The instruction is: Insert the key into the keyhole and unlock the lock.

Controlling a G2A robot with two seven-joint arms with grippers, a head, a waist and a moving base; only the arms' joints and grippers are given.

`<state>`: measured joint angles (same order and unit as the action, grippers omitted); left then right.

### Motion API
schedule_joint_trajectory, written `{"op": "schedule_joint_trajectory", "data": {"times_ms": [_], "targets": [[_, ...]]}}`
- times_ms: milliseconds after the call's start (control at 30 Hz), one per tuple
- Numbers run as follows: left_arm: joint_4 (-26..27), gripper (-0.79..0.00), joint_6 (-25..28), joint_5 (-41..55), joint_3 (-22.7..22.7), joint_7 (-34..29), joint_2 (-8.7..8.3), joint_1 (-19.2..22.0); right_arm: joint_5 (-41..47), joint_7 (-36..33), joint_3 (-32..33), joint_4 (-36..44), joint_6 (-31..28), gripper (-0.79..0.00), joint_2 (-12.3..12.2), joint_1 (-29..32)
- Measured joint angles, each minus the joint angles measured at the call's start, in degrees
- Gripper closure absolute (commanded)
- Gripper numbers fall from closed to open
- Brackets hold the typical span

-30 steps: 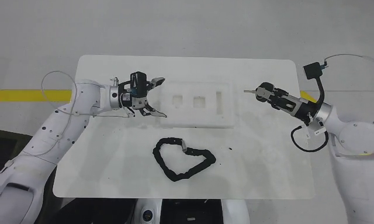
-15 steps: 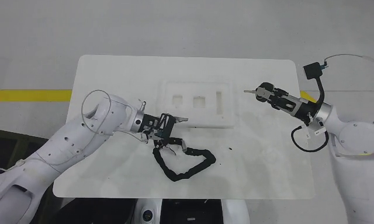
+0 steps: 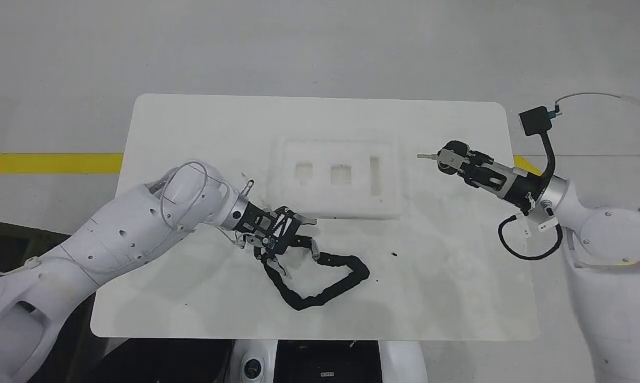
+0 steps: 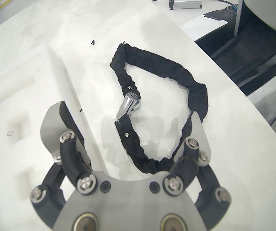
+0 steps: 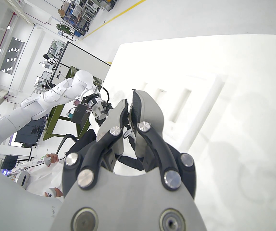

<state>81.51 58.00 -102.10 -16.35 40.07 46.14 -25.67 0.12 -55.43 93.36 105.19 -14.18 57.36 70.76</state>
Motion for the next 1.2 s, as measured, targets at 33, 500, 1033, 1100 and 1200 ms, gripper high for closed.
{"op": "schedule_joint_trajectory", "data": {"times_ms": [33,500,1033,1100,1200], "targets": [[0.02,-0.785,-0.06,-0.01,0.0,-0.07,0.0,-0.05,0.0,0.0,0.0,0.0,0.0,0.0,0.0,0.0],[2.34,-0.785,0.0,-1.8,2.32,-8.14,2.6,-0.25,0.0,0.0,0.0,0.0,0.0,0.0,0.0,0.0],[-1.98,-0.671,0.0,-4.67,5.35,-6.98,6.35,1.82,0.0,0.0,0.0,0.0,0.0,0.0,0.0,0.0],[-2.57,-0.646,0.0,-4.78,5.6,-7.05,6.83,1.91,0.0,0.0,0.0,0.0,0.0,0.0,0.0,0.0],[-3.59,-0.6,0.0,-4.78,5.91,-6.87,7.53,2.09,0.0,0.0,0.0,0.0,0.0,0.0,0.0,0.0]]}}
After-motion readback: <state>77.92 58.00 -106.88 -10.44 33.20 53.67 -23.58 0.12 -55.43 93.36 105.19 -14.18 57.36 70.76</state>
